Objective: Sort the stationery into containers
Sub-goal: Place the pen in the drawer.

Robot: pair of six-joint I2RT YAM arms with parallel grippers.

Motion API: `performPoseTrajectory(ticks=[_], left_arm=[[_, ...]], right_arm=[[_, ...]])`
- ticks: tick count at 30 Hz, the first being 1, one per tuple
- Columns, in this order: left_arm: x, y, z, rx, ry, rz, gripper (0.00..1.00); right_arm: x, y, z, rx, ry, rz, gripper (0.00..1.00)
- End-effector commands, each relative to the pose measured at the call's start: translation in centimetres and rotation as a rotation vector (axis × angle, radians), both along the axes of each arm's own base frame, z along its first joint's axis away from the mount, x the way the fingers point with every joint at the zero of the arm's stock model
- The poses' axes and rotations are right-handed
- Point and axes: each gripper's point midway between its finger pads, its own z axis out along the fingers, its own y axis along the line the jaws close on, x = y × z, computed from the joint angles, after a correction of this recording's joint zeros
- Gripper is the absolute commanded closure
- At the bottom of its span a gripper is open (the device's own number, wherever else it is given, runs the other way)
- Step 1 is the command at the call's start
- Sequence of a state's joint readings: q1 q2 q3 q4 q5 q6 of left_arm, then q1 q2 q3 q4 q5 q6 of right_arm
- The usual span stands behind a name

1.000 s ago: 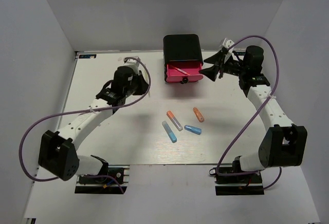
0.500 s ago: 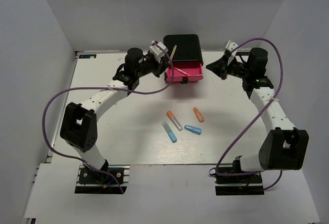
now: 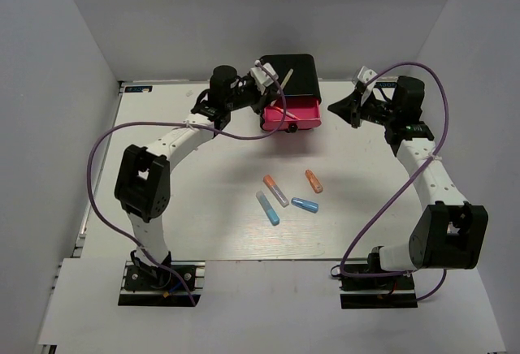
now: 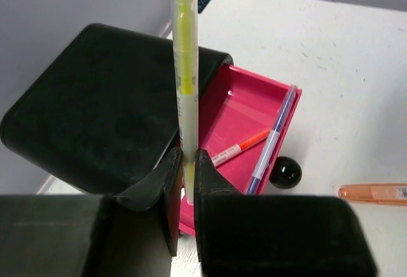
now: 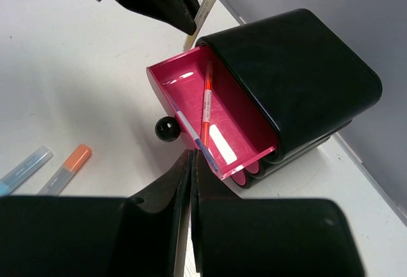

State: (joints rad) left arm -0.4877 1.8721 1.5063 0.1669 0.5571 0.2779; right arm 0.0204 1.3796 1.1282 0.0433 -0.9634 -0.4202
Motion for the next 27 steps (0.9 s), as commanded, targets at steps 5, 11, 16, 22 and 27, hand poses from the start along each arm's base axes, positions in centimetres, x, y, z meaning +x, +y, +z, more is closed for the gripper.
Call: performPoseTrajectory(ticks=[5,11,16,22,27], left_arm=[[-0.4,-0.8,-0.7,0.044,-0.003,-0.049,1.0],[-0.5,-1.7,-2.2,0.062,0.022,-0.049,0.93],[-0.2,-1.8,-2.0,0.069,0.019,-0.022,0.61],[0.0,-1.9,0.5,0.05,-0.027,0.002,0.4],[-0.2,-2.0,5.2,-0.038,-0.087,0.035,0.32]], right_arm=[[-0.4,-0.2,0.5,0.007,-0.012,-0.007,0.91],[-0.2,-0.4,0.3,0.002,-0.01,-0.018,0.69],[-0.2,-0.5,0.0,-0.003,-0.003,-0.026,0.5],[-0.1,-0.4,-0.1,-0.003,-0.005,-0.025,0.49],[0.0,-0.6,-0.5,-0.006,0.005,-0.032,0.5]])
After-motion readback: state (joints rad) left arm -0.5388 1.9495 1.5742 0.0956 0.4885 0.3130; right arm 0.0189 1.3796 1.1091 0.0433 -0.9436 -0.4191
